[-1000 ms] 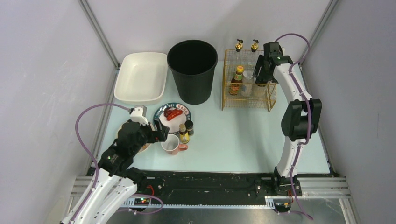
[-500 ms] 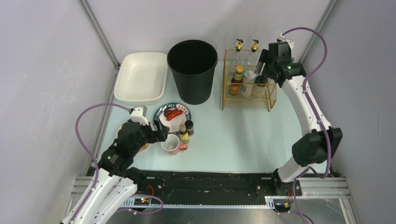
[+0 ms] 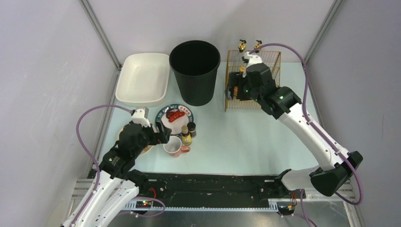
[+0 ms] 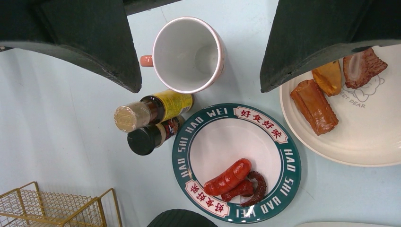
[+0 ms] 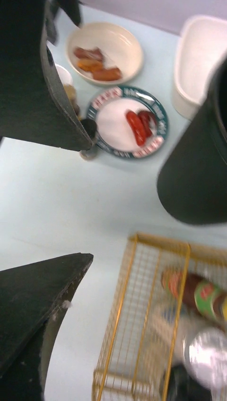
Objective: Clear the kitchen counter
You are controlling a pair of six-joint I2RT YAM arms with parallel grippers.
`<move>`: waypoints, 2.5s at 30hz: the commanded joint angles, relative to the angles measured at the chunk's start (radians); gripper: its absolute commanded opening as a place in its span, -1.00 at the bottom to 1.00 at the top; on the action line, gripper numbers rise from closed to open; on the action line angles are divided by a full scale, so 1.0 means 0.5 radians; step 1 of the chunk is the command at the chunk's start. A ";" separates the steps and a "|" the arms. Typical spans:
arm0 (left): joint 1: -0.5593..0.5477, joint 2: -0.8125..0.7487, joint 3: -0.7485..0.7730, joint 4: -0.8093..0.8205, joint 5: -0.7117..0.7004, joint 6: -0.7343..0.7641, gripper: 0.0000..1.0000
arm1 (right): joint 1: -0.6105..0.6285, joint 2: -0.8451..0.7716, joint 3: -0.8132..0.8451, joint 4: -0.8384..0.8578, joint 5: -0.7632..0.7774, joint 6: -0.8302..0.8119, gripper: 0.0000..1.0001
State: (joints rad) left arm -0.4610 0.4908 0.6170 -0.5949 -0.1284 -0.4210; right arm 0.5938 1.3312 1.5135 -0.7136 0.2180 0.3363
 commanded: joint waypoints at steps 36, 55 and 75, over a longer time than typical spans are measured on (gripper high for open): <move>-0.014 -0.372 0.056 -0.018 -0.187 -0.070 0.97 | 1.032 1.173 0.637 -0.175 -0.130 0.057 0.42; -0.014 -0.548 0.131 -0.036 0.209 0.050 0.97 | 1.056 1.380 0.822 -0.308 -0.031 0.008 -0.30; -0.014 -0.472 0.104 -0.012 0.283 0.031 0.97 | 1.093 0.844 0.388 -0.315 0.185 0.014 -1.00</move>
State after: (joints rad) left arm -0.4625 0.2268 0.6510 -0.6231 0.0071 -0.3920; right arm 1.1355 1.9026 1.7557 -0.8703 0.2478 0.3393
